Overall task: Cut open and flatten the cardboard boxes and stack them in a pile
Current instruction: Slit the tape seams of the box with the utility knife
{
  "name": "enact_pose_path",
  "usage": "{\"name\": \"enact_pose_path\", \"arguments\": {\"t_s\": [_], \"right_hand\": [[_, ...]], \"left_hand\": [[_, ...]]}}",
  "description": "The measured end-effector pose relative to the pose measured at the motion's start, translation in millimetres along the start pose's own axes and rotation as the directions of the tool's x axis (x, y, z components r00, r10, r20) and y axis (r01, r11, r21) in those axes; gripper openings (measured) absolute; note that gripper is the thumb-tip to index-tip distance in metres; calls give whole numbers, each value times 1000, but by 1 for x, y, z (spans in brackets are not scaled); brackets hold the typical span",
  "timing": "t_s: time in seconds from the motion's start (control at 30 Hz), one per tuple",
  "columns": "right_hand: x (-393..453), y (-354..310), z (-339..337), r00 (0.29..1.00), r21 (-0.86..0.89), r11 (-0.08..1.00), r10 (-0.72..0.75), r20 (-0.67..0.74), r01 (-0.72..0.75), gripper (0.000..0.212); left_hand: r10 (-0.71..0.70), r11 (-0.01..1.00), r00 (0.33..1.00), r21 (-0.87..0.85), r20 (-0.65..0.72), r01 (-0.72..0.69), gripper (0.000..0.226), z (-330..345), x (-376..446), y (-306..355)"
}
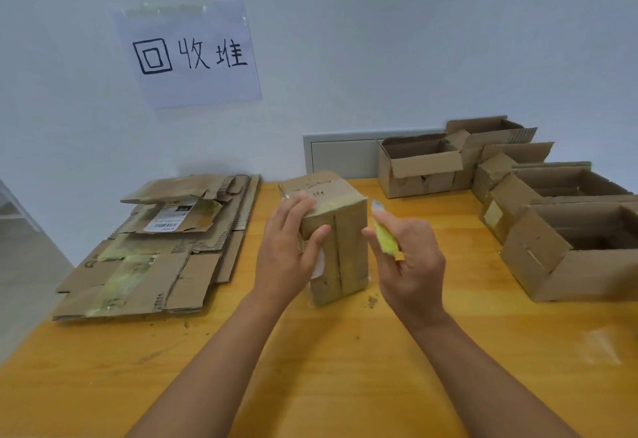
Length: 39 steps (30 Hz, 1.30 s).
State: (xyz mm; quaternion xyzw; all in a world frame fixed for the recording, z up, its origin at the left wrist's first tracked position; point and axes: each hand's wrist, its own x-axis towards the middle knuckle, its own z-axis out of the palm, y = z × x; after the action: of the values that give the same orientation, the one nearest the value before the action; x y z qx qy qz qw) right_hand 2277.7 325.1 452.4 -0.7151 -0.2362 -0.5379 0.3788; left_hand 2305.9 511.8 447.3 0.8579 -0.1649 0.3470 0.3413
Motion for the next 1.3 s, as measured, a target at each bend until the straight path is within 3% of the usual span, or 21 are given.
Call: {"name": "enact_pose_path", "arguments": {"t_s": [0.13, 0.27, 0.6, 0.83, 1.1, 1.3], "right_hand": [[14, -11, -2, 982, 178, 972, 170, -78, -154, 27], [8, -11, 11, 967, 213, 948, 250, -39, -237, 24], [-3, 20, 50, 990, 27, 998, 56, 133, -60, 33], [-12, 34, 60, 966, 21, 996, 74, 250, -82, 37], [-4, 36, 60, 970, 24, 998, 48, 238, -55, 35], [8, 28, 53, 983, 72, 997, 0, 185, -13, 35]], "left_hand": [[21, 1000, 1000, 3, 3, -21, 43, 4, 3, 0], [-81, 994, 996, -67, 41, 84, 43, 3, 13, -6], [-191, 966, 978, -159, 89, 203, 46, 8, 30, -17], [-208, 951, 973, -213, 101, 225, 52, 14, 32, -18], [-201, 953, 973, -208, 111, 221, 47, 16, 36, -14], [-259, 926, 960, -253, 108, 279, 59, 5, 42, 2]]}}
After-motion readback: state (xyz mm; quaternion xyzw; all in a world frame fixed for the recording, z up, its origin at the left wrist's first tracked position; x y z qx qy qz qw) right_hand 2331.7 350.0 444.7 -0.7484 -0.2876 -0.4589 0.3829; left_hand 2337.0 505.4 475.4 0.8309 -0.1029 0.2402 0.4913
